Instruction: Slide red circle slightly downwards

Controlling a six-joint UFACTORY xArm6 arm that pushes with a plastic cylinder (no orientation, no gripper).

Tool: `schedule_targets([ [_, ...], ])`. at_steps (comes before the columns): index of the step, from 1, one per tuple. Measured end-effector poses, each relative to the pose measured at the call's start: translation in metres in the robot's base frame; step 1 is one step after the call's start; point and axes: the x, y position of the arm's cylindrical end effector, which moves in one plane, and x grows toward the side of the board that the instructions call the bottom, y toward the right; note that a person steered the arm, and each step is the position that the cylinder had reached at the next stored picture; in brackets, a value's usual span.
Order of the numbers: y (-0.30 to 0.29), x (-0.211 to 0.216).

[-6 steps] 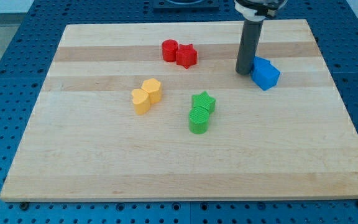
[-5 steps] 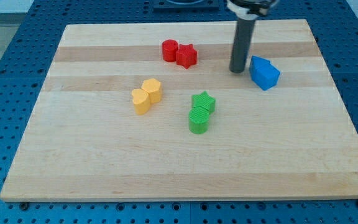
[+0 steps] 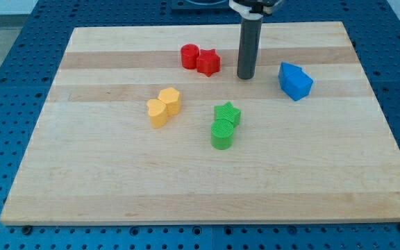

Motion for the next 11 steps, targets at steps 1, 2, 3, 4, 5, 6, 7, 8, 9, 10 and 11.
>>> schedule_targets([
  [1, 0.000, -0.001],
  [2, -0.004, -0.056],
  [3, -0.034, -0.063],
  [4, -0.088, -0.069],
  [5, -0.094, -0.076],
  [6, -0.094, -0.098],
  [7, -0.112, -0.099],
  [8, -0.116, -0.086],
  [9, -0.116, -0.053],
  [10, -0.116, -0.045],
  [11, -0.116, -0.046],
])
